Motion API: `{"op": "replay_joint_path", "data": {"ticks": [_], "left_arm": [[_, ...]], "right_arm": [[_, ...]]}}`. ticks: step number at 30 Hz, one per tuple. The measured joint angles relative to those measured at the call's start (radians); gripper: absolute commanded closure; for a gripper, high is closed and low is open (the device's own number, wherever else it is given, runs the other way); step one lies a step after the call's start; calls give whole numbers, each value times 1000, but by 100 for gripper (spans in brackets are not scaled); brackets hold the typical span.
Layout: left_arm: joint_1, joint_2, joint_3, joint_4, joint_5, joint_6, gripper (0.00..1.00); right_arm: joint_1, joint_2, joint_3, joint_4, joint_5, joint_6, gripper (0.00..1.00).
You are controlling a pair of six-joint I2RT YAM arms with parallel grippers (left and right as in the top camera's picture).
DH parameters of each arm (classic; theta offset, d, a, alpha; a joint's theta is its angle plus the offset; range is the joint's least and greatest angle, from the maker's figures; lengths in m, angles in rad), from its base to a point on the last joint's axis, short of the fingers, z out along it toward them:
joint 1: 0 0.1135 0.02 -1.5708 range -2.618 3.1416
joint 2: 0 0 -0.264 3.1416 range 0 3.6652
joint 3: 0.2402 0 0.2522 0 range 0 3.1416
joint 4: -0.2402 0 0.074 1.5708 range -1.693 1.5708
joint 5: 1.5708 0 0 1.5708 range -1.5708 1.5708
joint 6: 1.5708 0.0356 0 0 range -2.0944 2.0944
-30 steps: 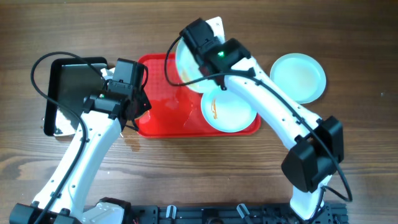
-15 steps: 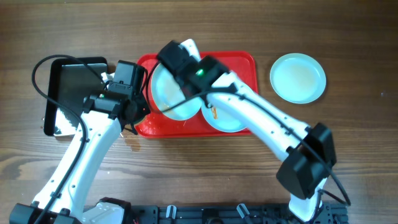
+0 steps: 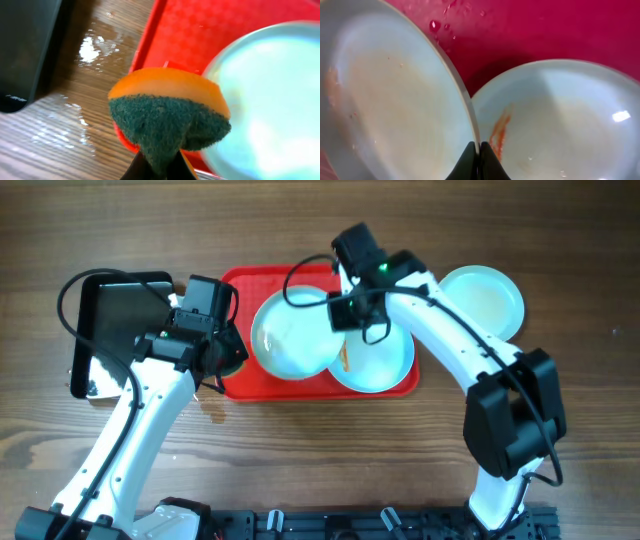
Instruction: Clean dirty plates on tray and stack at the side
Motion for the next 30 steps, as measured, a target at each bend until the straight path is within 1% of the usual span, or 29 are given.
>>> {"op": "replay_joint_path", "data": {"ticks": [4, 9, 14, 17, 24, 30], "left_arm": [[0, 0, -3, 52, 42, 0, 96], [0, 4, -66, 163, 77, 0, 96], [0, 50, -140, 262, 100, 0, 96], [0, 101, -164, 294, 108, 0, 96], [0, 216, -172, 372, 113, 16, 96], [0, 235, -173, 429, 113, 34, 96]], "right_arm": [[24, 6, -110, 147, -47, 26, 96], [28, 25, -140, 240, -69, 75, 96], [34, 48, -140, 280, -72, 113, 96], [49, 58, -140, 291, -59, 155, 96], [103, 92, -140, 314, -19, 209, 96], [117, 117, -140, 319, -18, 241, 96]]}}
